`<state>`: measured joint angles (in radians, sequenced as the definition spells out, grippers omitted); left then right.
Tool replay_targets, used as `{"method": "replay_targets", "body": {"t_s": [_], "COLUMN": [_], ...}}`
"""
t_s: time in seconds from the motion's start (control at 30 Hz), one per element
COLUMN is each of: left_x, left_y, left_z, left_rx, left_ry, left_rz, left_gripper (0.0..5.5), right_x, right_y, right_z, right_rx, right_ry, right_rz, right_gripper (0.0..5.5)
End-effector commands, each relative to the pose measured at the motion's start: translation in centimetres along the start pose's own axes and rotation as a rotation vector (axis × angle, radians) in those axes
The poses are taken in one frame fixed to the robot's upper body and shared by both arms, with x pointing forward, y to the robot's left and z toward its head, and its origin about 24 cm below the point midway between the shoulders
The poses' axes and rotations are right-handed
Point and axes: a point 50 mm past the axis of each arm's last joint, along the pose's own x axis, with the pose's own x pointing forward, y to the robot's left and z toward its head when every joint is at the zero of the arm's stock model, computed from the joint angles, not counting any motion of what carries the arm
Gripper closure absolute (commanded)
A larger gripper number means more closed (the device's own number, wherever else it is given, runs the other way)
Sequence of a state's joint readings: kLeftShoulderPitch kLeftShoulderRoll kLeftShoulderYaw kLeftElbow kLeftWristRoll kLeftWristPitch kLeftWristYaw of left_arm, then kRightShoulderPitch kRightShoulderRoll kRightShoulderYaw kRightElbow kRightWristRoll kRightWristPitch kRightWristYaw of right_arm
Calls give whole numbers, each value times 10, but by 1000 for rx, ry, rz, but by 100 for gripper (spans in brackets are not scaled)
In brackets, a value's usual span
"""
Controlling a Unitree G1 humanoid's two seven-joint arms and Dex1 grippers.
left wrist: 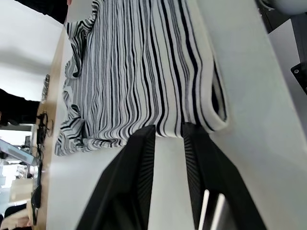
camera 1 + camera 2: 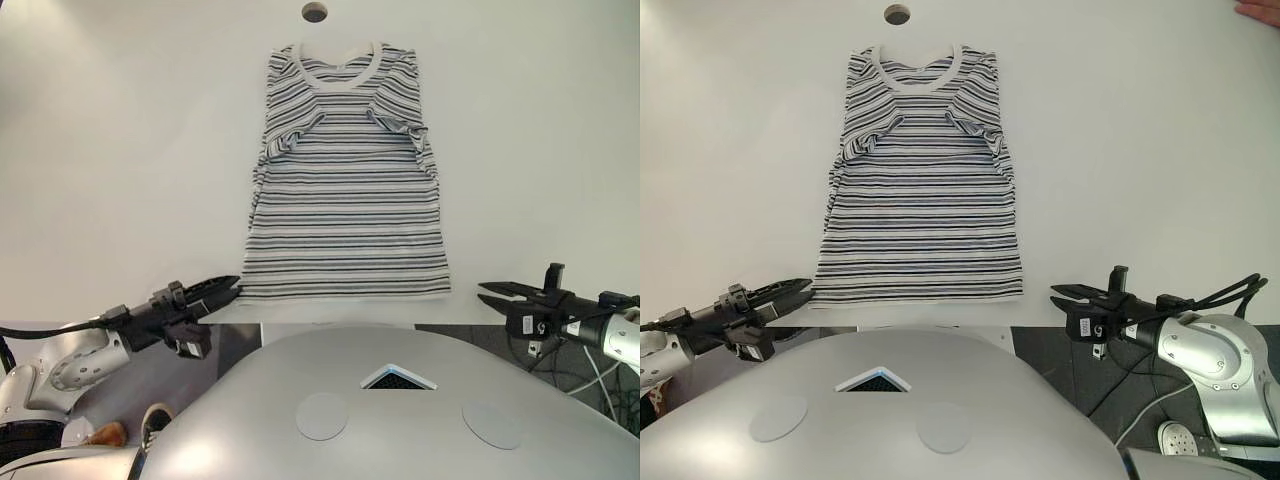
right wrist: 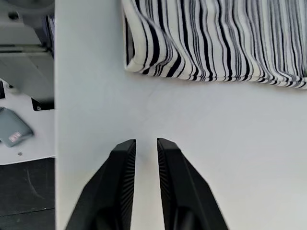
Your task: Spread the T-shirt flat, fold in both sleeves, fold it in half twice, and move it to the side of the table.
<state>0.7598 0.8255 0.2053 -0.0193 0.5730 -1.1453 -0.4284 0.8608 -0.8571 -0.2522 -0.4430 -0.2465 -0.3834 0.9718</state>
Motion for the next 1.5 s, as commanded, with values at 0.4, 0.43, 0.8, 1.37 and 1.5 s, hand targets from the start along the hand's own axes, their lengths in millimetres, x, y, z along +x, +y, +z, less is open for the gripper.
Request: {"method": "replay_targets", "body": {"t_s": [0.4, 0.43, 0.8, 1.37, 1.5], "left_x": [-8, -10, -27, 0, 14], "left_y": [-1, 0, 48, 7, 8], "left_z": [-9, -10, -7, -2, 2], "left_rx": [181, 192, 271, 255, 267], "left_ry": [27, 30, 76, -11, -56], "left_rz": [-175, -185, -65, -300, -268], "left_gripper": [370, 370, 370, 370, 370], "right_x": [7, 6, 10, 19, 19], "right_y": [-9, -9, -11, -19, -20], "right_z": [6, 6, 0, 5, 6], "right_rx": [-49, -45, -26, -71, -84], "right_ry": [13, 15, 30, -12, -19], "right_rz": [-10, -8, 6, 10, 15], "right_gripper": [390, 390, 390, 390, 390]}}
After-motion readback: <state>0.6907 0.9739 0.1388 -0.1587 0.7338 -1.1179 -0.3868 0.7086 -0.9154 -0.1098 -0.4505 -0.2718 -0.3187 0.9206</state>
